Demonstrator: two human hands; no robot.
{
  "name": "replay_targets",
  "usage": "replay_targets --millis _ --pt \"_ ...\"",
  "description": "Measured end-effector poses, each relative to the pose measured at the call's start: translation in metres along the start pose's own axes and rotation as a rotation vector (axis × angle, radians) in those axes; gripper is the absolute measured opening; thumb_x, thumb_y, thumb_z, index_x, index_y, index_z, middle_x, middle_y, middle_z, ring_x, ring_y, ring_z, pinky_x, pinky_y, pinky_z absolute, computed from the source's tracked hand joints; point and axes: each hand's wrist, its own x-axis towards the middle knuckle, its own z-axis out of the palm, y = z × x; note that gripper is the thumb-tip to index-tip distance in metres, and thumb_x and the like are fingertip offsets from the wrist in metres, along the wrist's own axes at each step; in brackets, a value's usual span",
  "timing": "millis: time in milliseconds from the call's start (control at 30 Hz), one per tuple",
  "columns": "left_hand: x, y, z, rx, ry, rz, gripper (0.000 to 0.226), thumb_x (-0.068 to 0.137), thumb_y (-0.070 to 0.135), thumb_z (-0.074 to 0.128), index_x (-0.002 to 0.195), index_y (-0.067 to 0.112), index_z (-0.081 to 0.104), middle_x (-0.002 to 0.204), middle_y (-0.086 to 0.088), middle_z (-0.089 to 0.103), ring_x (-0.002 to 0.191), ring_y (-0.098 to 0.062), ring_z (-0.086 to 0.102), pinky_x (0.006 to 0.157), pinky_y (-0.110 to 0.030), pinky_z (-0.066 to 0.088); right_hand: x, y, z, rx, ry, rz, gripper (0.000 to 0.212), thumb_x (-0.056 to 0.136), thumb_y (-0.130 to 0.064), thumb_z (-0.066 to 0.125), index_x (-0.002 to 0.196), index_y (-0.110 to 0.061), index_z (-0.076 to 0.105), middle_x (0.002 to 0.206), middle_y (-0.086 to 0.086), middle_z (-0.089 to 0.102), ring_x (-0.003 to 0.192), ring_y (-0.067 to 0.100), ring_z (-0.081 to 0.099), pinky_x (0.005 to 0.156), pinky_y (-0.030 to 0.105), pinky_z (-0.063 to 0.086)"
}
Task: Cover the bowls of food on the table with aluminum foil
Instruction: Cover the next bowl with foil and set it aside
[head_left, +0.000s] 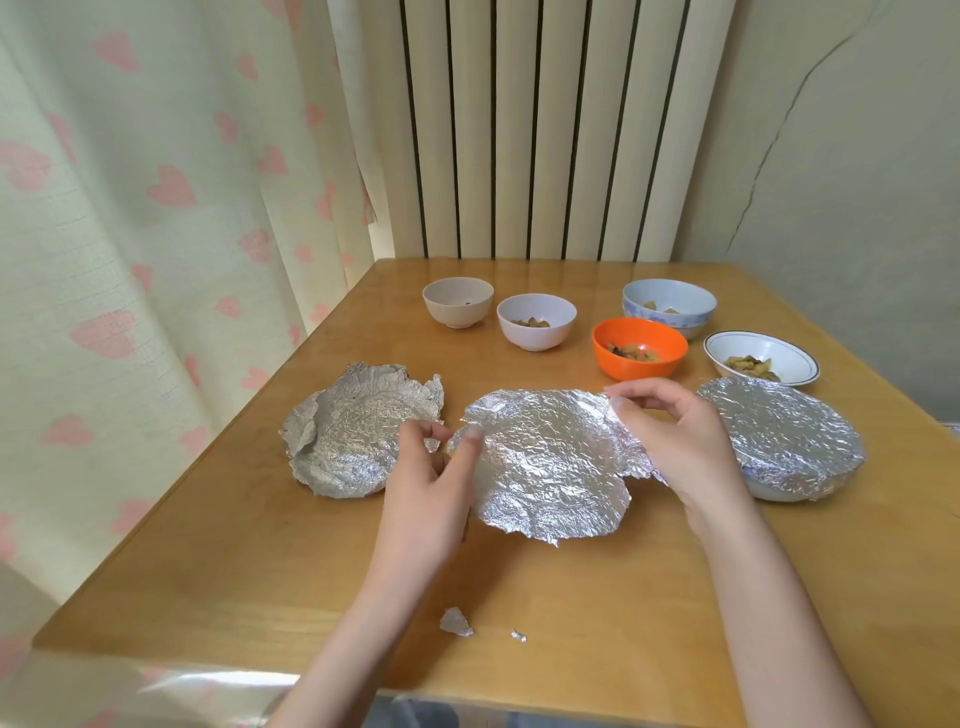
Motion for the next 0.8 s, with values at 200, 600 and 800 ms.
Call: replay_targets --millis 200,600,800 --pt "0.0 0.007 -0.016 0.176 0.119 0.112 0.022 0.098 0.045 0.044 0.095 0.023 0.045 0.054 0.004 0.046 0.048 -0.014 0.043 0.055 -0.034 0.033 0.003 -0.003 -0.002 -0.221 0.179 -0.172 0.018 0.088 -0.016 0.061 0.08 -0.031 0.068 0.079 -0.011 0.064 0.062 0.003 0.051 0.062 0.017 0.038" --pt "0.034 0.019 -0.021 0.706 -0.645 0.369 0.124 0.055 0.083 0.049 0.156 0.028 0.004 0.148 0.03 -0.007 0.128 0.026 -0.024 0.119 -0.027 -0.011 -0.02 -0.029 0.014 -1.007 -0.555 -0.257 0.084 0.083 -0.072 0.037 0.152 -0.034 0.007 0.157 -0.021 -0.001 0.143 -0.003 -0.007 0.116 0.051 -0.009" --pt "0.025 0.007 -0.02 0.709 -0.61 0.303 0.122 0.055 0.087 0.046 0.155 0.03 0.006 0.16 0.017 0.007 0.139 0.016 -0.013 0.121 -0.03 -0.009 -0.02 -0.028 0.012 -0.964 -0.606 -0.257 0.084 0.083 -0.072 0.036 0.151 -0.035 0.006 0.156 -0.025 -0.001 0.142 -0.006 -0.008 0.117 0.049 -0.008"
